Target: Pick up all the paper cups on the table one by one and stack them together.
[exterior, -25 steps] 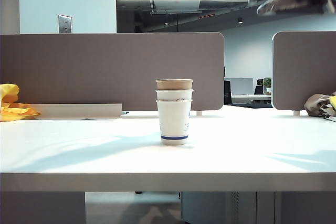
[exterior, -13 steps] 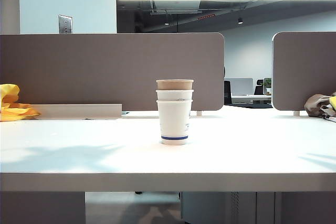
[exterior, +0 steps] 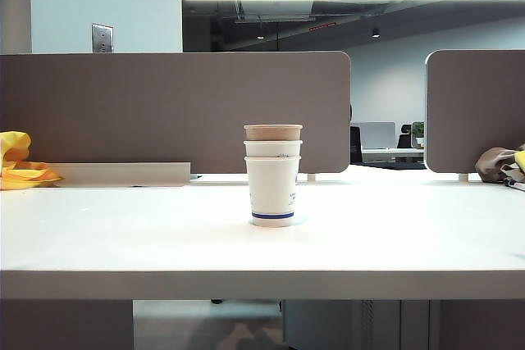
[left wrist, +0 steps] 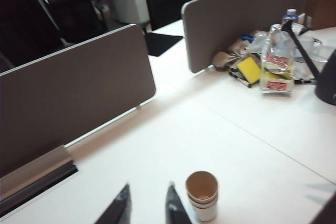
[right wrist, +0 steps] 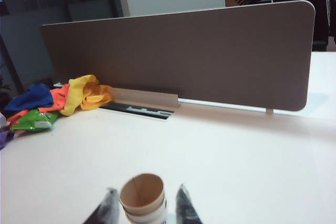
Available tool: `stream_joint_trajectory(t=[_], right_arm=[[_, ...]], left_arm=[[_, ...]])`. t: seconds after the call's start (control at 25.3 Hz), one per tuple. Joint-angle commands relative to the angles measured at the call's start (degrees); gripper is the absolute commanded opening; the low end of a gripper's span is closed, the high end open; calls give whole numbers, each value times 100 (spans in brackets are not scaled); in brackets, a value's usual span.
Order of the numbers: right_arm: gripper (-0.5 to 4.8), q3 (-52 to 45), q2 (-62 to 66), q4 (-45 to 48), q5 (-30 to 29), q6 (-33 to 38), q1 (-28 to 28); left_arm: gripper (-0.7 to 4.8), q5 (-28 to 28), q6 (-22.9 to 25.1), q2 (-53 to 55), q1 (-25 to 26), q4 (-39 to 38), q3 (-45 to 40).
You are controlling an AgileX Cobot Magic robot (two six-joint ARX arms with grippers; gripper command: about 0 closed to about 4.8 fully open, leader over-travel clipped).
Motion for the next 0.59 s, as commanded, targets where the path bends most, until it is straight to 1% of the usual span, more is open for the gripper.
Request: stream_joint_trajectory(t=[0.04, 0.08, 0.12, 0.2, 0.32, 0.47, 0.59], right_arm=[[144, 22, -22, -380, 291, -13, 7], [144, 22, -35, -474, 348, -13, 7], [144, 17, -42, -540, 535, -15, 7], [144, 17, -44, -402, 741, -131, 7], [144, -9, -46, -330, 979, -422, 7], [144, -109, -96, -323, 1281, -422, 7], [144, -201, -236, -321, 1362, -426, 9]], left_arm=[[89, -393, -42, -754, -4, 1008, -1106], [89, -492, -114, -1054, -4, 1303, -1574], [89, -673, -131, -1510, -4, 1869, -2345], [89, -1056, -129, -2063, -4, 2505, -3292], [89, -1145, -153, -2317, -4, 2470, -3779], [89, -1408, -214, -2371, -4, 2498, -4022], [89, -1408, -258, -2577, -4, 2546, -4260]])
